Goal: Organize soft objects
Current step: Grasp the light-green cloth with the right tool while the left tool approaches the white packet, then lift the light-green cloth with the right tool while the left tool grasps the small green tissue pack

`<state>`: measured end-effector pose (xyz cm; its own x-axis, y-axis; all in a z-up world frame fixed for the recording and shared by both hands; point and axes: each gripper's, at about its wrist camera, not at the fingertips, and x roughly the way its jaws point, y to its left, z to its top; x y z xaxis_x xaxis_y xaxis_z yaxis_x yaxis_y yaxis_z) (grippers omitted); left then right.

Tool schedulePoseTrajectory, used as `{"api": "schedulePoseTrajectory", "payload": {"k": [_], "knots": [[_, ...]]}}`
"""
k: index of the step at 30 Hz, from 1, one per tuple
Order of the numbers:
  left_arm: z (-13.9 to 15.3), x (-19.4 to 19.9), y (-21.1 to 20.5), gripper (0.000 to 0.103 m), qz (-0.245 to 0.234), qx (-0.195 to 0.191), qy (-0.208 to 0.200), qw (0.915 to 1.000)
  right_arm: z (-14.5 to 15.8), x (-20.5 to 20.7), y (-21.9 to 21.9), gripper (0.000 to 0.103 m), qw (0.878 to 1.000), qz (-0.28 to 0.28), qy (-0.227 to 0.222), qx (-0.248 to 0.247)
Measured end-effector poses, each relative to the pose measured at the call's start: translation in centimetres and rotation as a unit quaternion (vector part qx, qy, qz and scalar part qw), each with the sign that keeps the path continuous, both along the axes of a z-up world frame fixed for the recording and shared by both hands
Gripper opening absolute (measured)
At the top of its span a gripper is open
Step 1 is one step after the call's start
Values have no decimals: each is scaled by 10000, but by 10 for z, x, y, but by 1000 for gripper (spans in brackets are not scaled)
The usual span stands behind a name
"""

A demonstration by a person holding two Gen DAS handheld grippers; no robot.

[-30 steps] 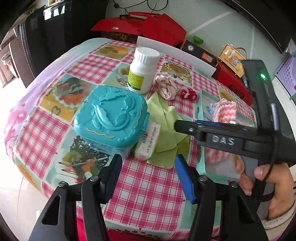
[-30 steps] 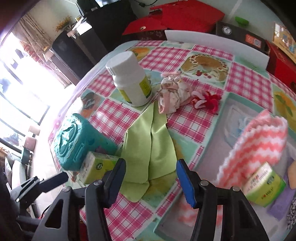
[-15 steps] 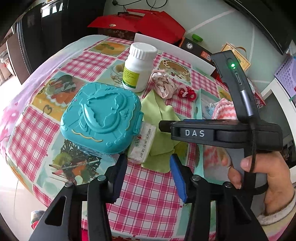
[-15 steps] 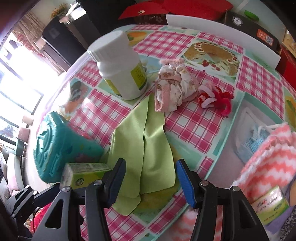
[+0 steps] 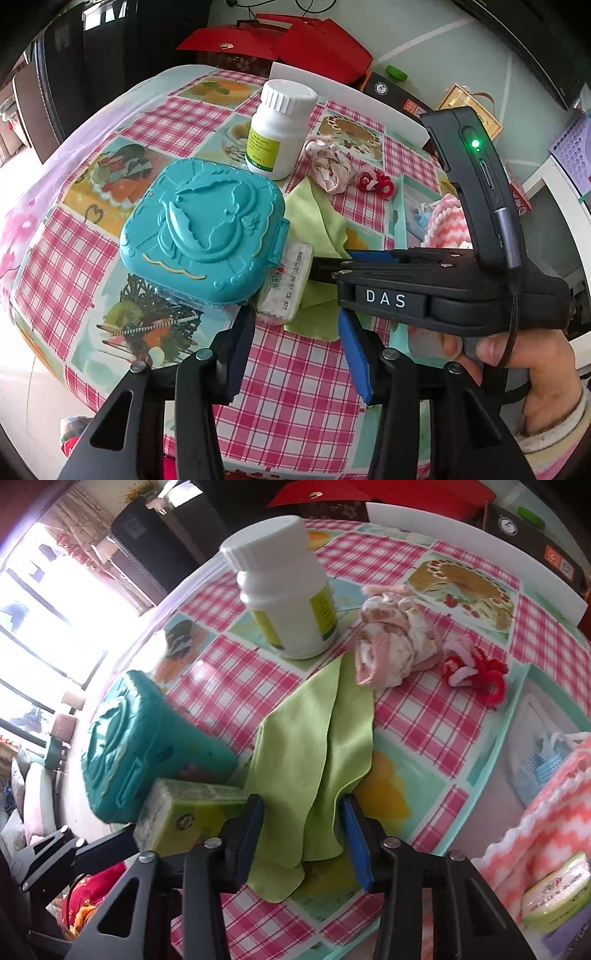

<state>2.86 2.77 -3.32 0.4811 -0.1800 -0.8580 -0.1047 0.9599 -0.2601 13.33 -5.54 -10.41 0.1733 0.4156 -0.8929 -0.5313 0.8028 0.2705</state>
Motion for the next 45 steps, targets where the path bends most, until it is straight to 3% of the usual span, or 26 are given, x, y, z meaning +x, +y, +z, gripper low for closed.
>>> {"api": "schedulePoseTrajectory", "payload": {"k": [4,5,7,9,22,24,32,45], "knots": [[0,0,0,48,-15,20,7,10000,0,0,1,37,10000,16,-2,22],[-1,0,-1,48,-24,20,20,10000,0,-1,1,34,10000,28,-5,25],[-1,0,-1,48,-35,27,35,10000,0,-2,-3,17,9999,67,50,81],[-2,0,-2,48,-42,40,43,10000,-5,-5,-3,11,9996,82,123,224],[-2,0,-6,48,-196,272,-62,9994,13,-22,-53,8,9913,-707,11,1112],[-4,2,-9,43,-265,265,-55,9993,20,-26,-63,8,9897,-825,-98,1170],[-4,7,-19,43,-370,448,-99,9983,46,-45,-99,8,9825,-1140,-485,1389],[-8,25,-44,43,-721,777,-183,9942,56,-63,-123,8,9754,-1454,-758,1472]]}}
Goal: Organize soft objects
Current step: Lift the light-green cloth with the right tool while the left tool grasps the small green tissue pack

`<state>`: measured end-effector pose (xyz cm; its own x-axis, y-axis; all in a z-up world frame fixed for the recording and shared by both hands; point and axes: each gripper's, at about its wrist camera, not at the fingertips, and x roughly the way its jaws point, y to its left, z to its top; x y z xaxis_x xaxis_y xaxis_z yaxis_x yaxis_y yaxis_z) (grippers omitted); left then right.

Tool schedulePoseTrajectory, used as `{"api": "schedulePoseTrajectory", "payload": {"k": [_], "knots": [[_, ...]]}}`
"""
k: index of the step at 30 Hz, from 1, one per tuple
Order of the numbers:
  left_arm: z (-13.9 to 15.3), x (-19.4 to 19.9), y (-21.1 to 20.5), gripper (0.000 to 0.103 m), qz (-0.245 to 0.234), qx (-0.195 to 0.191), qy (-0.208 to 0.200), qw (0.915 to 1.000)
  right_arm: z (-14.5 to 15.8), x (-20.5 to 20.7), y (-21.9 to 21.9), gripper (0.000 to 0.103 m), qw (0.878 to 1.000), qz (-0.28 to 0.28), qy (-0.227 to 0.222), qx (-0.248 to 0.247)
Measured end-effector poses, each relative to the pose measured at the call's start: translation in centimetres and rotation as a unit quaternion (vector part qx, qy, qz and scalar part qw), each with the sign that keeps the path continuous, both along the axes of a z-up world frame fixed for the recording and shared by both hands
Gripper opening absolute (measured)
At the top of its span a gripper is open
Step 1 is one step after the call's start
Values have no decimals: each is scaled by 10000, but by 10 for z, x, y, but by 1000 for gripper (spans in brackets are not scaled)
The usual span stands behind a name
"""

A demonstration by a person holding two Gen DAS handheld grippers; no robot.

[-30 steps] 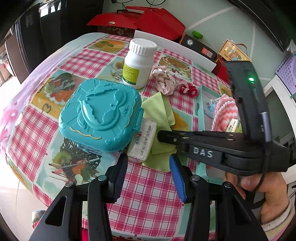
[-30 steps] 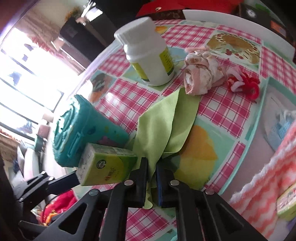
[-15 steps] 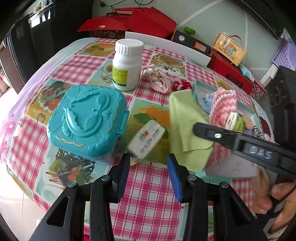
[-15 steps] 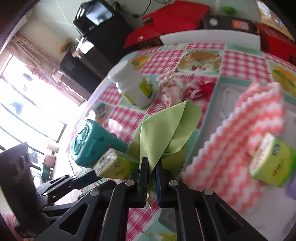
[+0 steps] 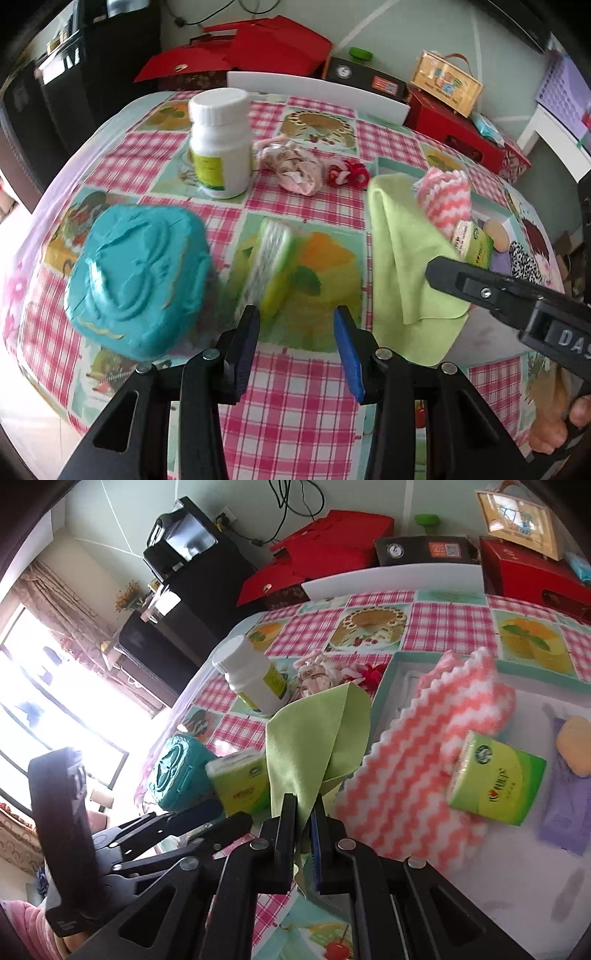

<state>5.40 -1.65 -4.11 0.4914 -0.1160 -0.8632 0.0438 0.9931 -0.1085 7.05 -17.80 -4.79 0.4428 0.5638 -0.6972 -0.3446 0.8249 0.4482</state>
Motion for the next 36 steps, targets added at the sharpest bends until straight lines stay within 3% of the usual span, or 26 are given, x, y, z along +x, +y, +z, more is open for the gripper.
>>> {"api": "schedulePoseTrajectory", "payload": {"k": [11,16,19,23,28,32,36], "knots": [[4,18,-14,43,-88,574,-144,9982,5,2,-12,8,9997,-244,-23,68],[6,15,-24,43,-473,356,8,9982,11,5,-21,8,9990,-419,-63,162],[3,10,-36,43,-755,412,107,9962,12,8,-25,8,9984,-511,-60,241],[7,9,-37,43,-749,435,140,9961,11,10,-29,8,9977,-596,-49,312],[31,20,-38,43,-778,925,-205,9925,12,15,-33,8,9958,-733,-88,540],[33,47,-42,43,-928,1142,169,9890,11,15,-35,8,9957,-743,-123,546],[23,70,-55,43,-1450,1533,841,9739,7,17,-43,8,9951,-822,-56,552]]}}
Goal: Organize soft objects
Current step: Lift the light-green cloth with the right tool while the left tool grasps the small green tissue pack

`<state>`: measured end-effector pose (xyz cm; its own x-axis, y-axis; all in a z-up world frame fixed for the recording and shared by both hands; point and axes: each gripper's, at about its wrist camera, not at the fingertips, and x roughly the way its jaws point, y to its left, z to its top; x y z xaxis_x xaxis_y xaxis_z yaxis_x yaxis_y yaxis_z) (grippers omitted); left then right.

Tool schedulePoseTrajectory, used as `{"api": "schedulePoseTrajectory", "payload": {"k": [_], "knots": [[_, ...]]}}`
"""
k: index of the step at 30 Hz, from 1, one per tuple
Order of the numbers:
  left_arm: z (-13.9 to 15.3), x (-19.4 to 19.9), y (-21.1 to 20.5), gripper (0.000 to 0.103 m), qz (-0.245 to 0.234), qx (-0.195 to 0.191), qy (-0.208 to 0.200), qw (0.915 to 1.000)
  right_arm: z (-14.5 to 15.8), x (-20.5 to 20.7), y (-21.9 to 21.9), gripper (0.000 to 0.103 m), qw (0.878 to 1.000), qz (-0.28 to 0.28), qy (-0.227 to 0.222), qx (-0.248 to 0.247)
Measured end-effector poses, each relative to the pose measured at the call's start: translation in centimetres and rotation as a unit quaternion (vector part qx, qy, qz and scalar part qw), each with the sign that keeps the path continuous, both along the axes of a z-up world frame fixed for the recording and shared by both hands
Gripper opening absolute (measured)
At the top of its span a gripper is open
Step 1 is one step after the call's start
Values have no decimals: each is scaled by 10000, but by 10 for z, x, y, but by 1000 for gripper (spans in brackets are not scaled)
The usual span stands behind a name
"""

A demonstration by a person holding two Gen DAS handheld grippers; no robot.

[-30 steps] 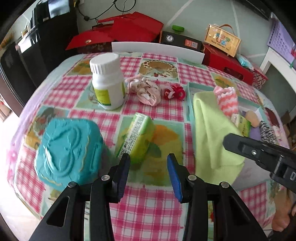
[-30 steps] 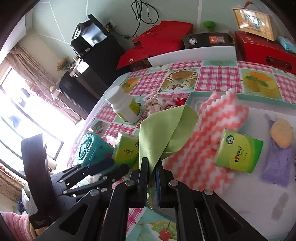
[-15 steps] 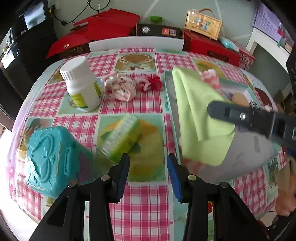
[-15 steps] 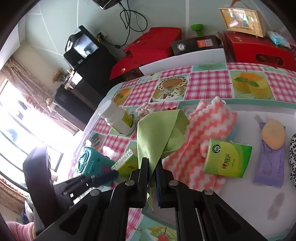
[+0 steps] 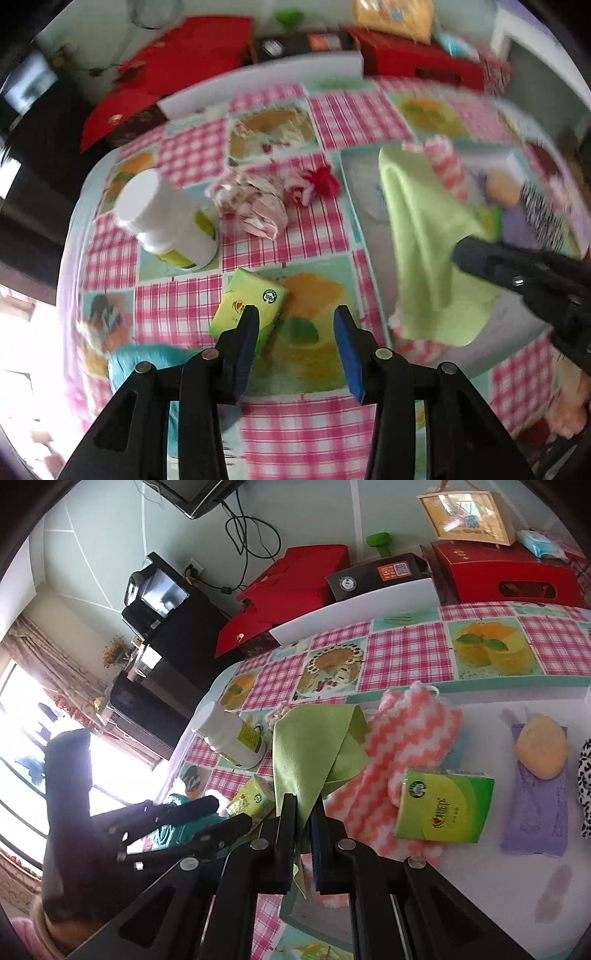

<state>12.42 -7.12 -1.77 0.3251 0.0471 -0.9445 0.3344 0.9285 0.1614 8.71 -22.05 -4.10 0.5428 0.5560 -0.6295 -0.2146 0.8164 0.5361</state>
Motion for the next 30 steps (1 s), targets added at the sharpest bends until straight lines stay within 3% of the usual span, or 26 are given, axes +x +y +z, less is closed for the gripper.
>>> {"api": "schedulePoseTrajectory", "payload": {"k": [2,7,10,16,30], "knots": [[-8,12,-8,43,-303,377,286,9984,-2,0,-2,8,10000,-18,39,-11],[-33,33,-15,43,-748,1410,865,9834,-4,0,-3,8,9999,-1,64,-83],[-45,41,-14,43,-789,1635,1050,9778,-4,0,-3,8,9999,4,65,-96],[-70,57,-8,50,-721,1838,1395,9704,-3,0,0,8,9999,58,62,-149],[-73,82,6,57,-480,1753,1469,9723,-4,1,-2,8,9999,26,82,-137]]}}
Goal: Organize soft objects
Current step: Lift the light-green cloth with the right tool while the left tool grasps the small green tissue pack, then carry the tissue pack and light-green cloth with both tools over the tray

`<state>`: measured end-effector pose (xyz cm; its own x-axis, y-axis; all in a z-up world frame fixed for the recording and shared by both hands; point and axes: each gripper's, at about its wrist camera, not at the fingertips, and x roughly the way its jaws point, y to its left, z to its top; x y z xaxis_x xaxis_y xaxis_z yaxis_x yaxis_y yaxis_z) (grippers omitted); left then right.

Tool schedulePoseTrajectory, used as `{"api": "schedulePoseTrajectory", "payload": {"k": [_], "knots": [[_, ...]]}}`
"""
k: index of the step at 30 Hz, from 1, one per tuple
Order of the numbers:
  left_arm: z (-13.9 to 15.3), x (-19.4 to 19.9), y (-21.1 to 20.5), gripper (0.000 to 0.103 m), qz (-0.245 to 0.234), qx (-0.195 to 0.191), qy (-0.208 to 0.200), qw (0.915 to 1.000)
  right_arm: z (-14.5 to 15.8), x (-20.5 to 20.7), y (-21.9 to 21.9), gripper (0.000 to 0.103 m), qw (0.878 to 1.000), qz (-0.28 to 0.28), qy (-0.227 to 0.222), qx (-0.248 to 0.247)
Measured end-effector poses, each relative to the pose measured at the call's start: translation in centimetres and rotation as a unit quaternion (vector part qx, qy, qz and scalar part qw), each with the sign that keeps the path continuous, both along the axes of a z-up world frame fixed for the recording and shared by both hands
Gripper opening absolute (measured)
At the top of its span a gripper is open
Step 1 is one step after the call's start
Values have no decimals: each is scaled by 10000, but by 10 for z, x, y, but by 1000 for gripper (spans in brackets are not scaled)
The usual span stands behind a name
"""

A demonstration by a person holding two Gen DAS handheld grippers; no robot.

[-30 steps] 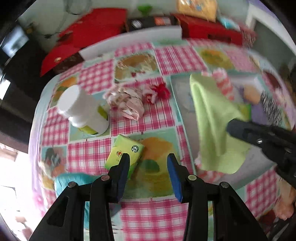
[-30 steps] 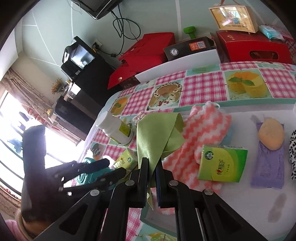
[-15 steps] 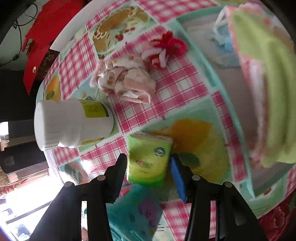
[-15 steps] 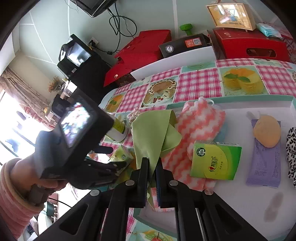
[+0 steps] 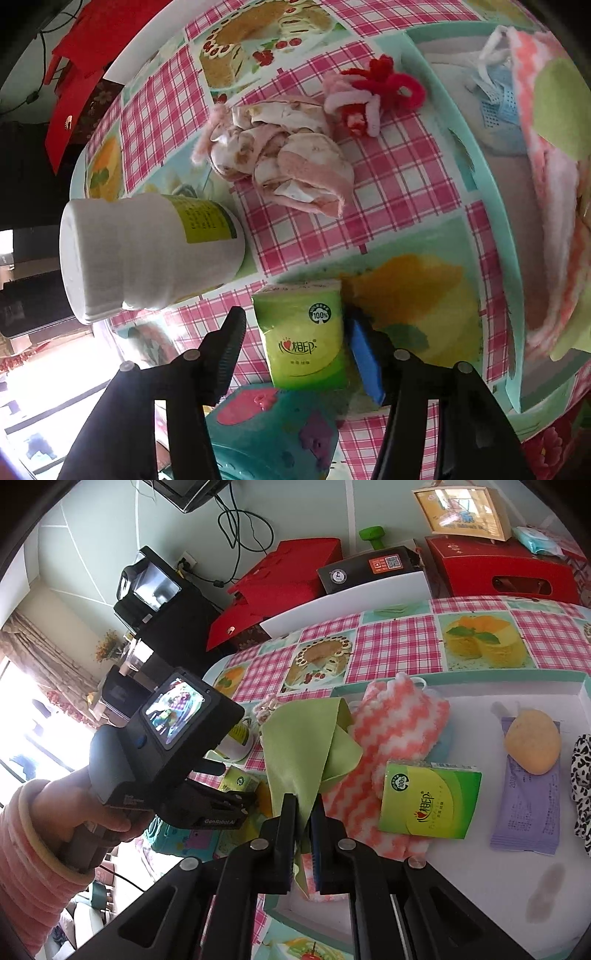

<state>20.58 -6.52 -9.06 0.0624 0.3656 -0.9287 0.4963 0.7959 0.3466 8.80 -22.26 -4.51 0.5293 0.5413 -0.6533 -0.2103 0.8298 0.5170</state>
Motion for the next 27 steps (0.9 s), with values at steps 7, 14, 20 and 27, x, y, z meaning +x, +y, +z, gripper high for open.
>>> {"api": "schedulePoseTrajectory", "payload": {"k": [7,14,20,27], "knots": [[3,-2,7,51,-22,-194,-5,9998,4,-2,-2,8,10000,-16,-54,34],[24,-15,14,50,115,-452,-180,9988,6,-4,-5,8,9999,-46,-110,65],[66,-22,7,50,169,-970,-663,9929,14,-8,-10,8,9996,-97,-252,112],[134,-40,-11,50,88,-1704,-1406,9752,37,-22,-23,8,9975,-289,-620,168]]}}
